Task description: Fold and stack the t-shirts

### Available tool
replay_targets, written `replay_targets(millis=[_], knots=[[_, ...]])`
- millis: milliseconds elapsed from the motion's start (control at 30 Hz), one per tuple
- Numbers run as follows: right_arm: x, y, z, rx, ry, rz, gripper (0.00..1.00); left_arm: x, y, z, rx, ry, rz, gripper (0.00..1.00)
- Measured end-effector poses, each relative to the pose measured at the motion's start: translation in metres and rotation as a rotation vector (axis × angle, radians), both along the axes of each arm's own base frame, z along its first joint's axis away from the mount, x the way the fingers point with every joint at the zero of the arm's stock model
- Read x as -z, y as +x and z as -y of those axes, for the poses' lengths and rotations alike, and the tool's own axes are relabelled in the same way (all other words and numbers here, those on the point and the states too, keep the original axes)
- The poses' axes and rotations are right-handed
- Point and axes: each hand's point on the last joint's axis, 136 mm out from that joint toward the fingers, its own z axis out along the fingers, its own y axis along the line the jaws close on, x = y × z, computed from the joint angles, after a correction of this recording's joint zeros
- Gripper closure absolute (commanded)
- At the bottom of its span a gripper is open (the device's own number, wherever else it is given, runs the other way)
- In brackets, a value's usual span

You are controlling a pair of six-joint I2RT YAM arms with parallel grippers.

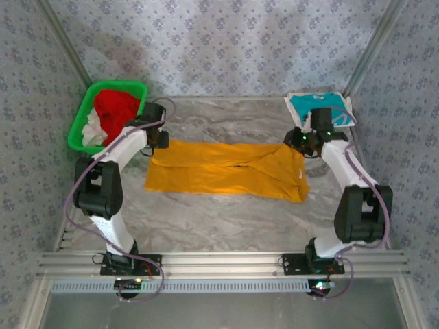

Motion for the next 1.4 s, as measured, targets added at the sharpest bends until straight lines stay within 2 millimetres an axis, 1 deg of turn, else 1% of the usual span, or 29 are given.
replay_targets(millis=[100,167,267,400,500,600,700,767,833,900,967,1067,1133,1233,1400], knots=[[0.016,0.018,-0.017,-0.084,-0.036,-0.038,0.68,0.014,-0.009,0.002,0.007,0.001,-0.037,0.56],[0.029,0.028,-0.025,-0.125,-0.054,-0.065,0.67,0.023,-0.016,0.001,0.008,0.005,-0.060,0.56],[0.053,0.037,-0.030,-0.162,-0.075,-0.116,0.62,0.040,-0.029,-0.002,0.003,0.009,-0.101,0.56],[0.085,0.037,-0.032,-0.191,-0.083,-0.190,0.60,0.059,-0.046,-0.005,-0.006,0.006,-0.157,0.56],[0.103,0.038,-0.035,-0.211,-0.080,-0.227,0.58,0.064,-0.050,-0.004,-0.009,-0.003,-0.168,0.56],[0.113,0.037,-0.039,-0.231,-0.075,-0.249,0.57,0.065,-0.048,-0.004,-0.013,-0.009,-0.156,0.57],[0.113,0.034,-0.048,-0.256,-0.053,-0.253,0.60,0.066,-0.050,-0.004,-0.021,-0.015,-0.152,0.56],[0.112,0.033,-0.055,-0.273,-0.034,-0.251,0.72,0.066,-0.050,-0.003,-0.023,-0.018,-0.152,0.56],[0.111,0.031,-0.059,-0.286,-0.024,-0.250,0.78,0.065,-0.050,-0.003,-0.023,-0.020,-0.147,0.56],[0.111,0.030,-0.063,-0.293,-0.018,-0.251,0.89,0.060,-0.049,-0.002,-0.022,-0.027,-0.136,0.56],[0.113,0.028,-0.063,-0.292,-0.016,-0.254,0.95,0.054,-0.048,-0.001,-0.019,-0.036,-0.121,0.56],[0.119,0.018,-0.061,-0.286,-0.016,-0.274,1.00,0.042,-0.047,-0.001,-0.017,-0.045,-0.092,0.56],[0.120,0.010,-0.060,-0.282,-0.015,-0.284,1.00,0.036,-0.046,-0.001,-0.017,-0.048,-0.076,0.56],[0.108,0.001,-0.058,-0.278,-0.022,-0.268,1.00,0.030,-0.047,-0.001,-0.020,-0.054,-0.059,0.56],[0.071,-0.013,-0.062,-0.283,-0.033,-0.178,1.00,0.030,-0.056,-0.003,-0.030,-0.060,-0.057,0.56]])
